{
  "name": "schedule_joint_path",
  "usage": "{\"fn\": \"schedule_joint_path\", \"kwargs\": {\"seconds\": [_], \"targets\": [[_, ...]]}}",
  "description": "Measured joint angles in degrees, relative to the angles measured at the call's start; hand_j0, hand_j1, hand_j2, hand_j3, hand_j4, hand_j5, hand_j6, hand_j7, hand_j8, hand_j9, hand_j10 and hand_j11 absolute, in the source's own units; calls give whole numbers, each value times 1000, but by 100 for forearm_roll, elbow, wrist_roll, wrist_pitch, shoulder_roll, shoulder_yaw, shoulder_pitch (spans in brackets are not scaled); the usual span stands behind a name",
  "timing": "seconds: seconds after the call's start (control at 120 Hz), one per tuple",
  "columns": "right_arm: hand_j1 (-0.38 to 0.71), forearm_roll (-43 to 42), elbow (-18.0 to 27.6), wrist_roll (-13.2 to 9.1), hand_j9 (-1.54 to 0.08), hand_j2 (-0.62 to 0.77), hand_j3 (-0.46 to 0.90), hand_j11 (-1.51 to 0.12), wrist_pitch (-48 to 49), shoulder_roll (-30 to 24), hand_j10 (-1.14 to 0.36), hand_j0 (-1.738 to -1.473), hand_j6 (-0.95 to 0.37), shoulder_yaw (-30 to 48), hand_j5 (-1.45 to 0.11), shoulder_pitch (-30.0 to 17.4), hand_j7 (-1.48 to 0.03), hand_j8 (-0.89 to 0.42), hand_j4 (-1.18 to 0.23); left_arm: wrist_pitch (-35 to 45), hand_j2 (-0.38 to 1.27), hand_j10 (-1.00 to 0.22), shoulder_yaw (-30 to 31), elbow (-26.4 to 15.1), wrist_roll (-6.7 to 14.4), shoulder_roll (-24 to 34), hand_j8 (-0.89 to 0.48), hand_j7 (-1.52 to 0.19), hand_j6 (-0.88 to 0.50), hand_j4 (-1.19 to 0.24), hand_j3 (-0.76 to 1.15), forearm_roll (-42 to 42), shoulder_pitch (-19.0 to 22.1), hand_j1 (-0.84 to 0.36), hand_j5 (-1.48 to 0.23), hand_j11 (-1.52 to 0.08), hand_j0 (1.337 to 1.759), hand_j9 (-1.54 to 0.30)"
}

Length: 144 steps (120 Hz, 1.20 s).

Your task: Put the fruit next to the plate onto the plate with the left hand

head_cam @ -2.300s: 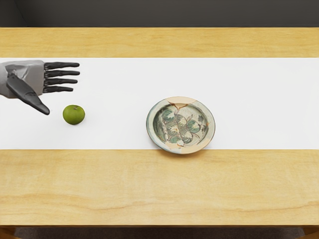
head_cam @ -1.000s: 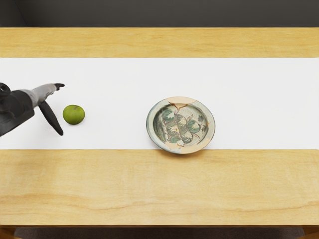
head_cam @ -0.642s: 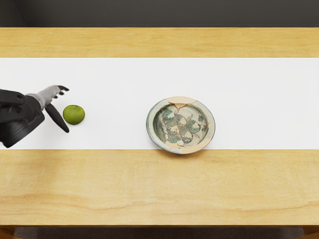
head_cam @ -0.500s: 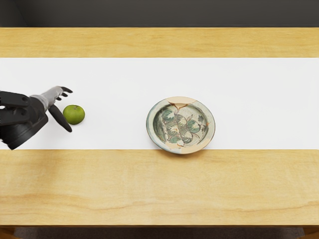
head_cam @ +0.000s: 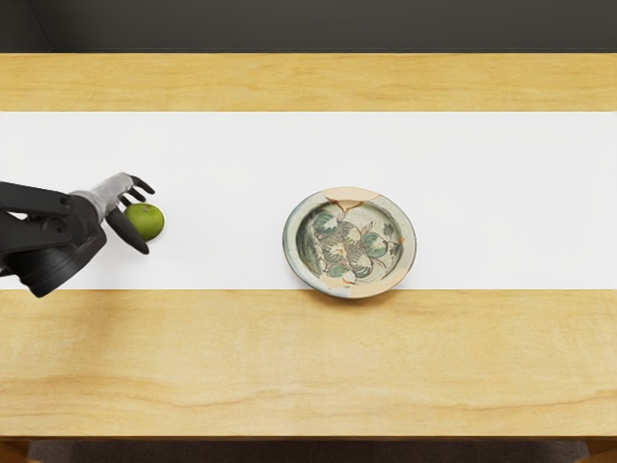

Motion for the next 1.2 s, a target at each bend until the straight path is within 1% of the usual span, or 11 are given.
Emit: {"fn": "schedule_joint_path", "kwargs": {"seconds": [0.275,0.575,0.642,0.708,0.908,1.2], "targets": [[-349,0,0,2,0,0,0,0,0,0,0,-1658,0,0,0,0,0,0,0,6,83,-412,4,3,8,-17,-412,-535,-412,-412,0,-2,-8,-144,-535,-535,1658,-535],[-349,0,2,2,0,0,0,0,0,0,0,-1658,0,0,0,0,0,0,0,194,94,-463,5,20,8,-133,-463,-602,-463,-463,0,-10,58,-204,-602,-602,1658,-602],[-349,0,1,1,0,0,0,0,0,0,0,-1658,0,0,0,0,0,0,0,205,76,-477,5,40,8,-141,-477,-623,-478,-477,0,-10,91,-215,-623,-623,1658,-623],[-349,0,0,2,0,0,0,0,0,0,0,-1658,0,0,0,0,0,0,0,210,63,-493,5,56,8,-141,-483,-649,-451,-492,0,-13,93,-219,-649,-649,1657,-649],[-349,0,0,2,0,0,0,0,0,0,0,-1658,0,0,0,0,0,0,0,214,54,-539,5,76,13,-180,-428,-724,-402,-541,0,-18,94,-235,-722,-720,1656,-719],[-349,0,0,1,0,0,0,0,0,0,0,-1658,0,0,0,0,0,0,0,219,57,-558,6,67,19,-249,-423,-751,-394,-537,0,-42,-50,-232,-750,-744,1655,-744]]}}
